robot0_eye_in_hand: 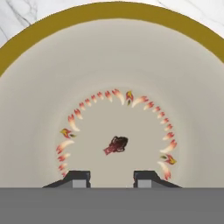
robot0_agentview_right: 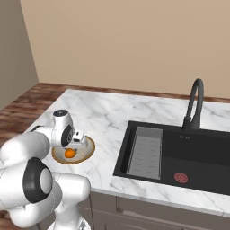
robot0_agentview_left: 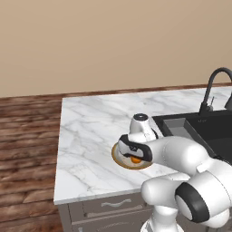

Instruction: Pick the bell peppers from the cabinet and place them in one bowl. Pick the tangerine from the sink and place it in the other bowl.

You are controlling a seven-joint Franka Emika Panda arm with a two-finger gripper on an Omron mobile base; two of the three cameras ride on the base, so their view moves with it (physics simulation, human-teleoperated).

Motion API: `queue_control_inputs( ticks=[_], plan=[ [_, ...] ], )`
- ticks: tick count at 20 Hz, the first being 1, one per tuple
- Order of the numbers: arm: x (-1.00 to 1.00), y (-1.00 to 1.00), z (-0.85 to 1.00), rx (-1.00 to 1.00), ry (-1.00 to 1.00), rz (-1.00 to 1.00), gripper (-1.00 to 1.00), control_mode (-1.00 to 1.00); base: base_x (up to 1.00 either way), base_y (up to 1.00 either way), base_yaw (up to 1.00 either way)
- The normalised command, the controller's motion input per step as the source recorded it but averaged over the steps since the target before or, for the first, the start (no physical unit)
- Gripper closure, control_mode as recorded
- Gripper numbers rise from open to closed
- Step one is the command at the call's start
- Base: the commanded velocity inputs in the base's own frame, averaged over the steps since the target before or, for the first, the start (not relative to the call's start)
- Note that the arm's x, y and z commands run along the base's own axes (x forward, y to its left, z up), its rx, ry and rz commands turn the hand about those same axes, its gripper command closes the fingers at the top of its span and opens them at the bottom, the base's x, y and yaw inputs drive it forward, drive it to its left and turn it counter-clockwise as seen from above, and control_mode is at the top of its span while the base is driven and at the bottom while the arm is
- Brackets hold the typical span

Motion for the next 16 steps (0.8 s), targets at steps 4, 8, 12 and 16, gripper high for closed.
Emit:
queue_control_inputs(
  ticks=[4,8,12,16],
  plan=[
    [0.00,0.00,0.00,0.00,0.00,0.00,1.00,-1.00,0.00,0.00,0.00],
    [0.00,0.00,0.00,0.00,0.00,0.00,1.00,-1.00,0.00,0.00,0.00],
    [0.00,0.00,0.00,0.00,0.00,0.00,1.00,-1.00,0.00,0.00,0.00],
    [0.00,0.00,0.00,0.00,0.00,0.00,-1.00,-1.00,0.00,0.00,0.00]
  ],
)
